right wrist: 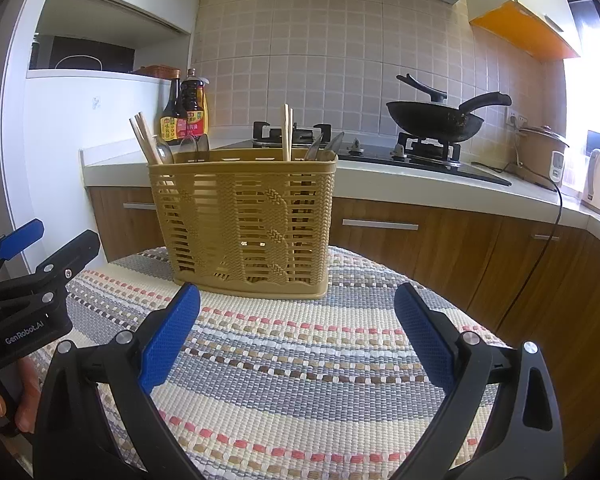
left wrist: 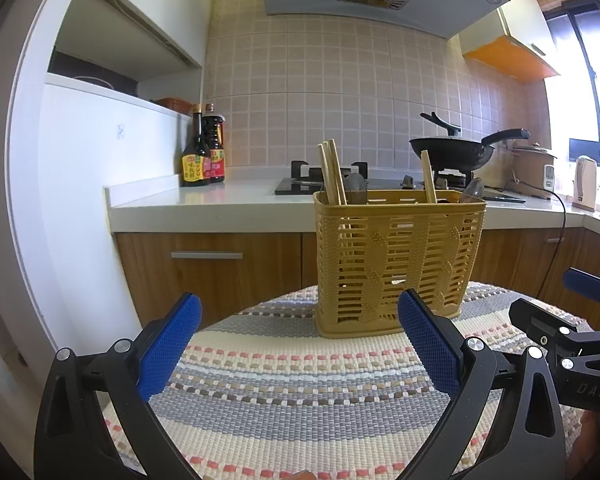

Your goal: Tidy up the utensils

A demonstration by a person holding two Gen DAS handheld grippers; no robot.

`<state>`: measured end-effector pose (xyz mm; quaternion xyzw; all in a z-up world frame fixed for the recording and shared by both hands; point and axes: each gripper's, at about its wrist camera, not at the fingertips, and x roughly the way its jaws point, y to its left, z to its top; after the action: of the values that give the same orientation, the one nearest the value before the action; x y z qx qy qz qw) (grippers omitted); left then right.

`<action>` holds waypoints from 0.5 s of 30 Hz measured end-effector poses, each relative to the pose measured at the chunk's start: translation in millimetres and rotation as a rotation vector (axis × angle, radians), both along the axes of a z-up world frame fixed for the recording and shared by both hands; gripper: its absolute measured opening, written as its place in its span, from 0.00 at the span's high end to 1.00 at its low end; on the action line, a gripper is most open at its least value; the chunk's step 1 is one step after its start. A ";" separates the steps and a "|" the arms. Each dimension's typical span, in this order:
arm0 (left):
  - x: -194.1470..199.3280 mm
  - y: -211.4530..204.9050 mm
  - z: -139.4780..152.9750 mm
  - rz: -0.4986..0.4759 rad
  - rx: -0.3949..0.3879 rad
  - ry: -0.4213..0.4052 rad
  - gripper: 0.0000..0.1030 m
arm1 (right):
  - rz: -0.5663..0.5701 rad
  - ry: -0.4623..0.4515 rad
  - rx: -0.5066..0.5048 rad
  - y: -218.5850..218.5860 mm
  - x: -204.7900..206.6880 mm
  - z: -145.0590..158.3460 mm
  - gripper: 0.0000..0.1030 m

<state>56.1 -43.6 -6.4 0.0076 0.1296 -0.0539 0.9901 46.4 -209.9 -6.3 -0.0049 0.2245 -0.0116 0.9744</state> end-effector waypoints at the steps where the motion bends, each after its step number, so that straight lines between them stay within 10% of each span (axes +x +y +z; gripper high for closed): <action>1: -0.1 0.0 0.1 0.000 -0.001 0.000 0.07 | -0.001 0.000 0.001 -0.2 0.2 0.0 0.10; 15: -2.0 -1.5 -0.5 0.009 0.009 -0.006 0.07 | 0.004 -0.001 -0.007 0.8 0.2 -0.3 0.10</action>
<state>54.1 -45.1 -6.9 0.0117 0.1266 -0.0487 0.9907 46.5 -209.0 -6.5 -0.0088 0.2239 -0.0103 0.9745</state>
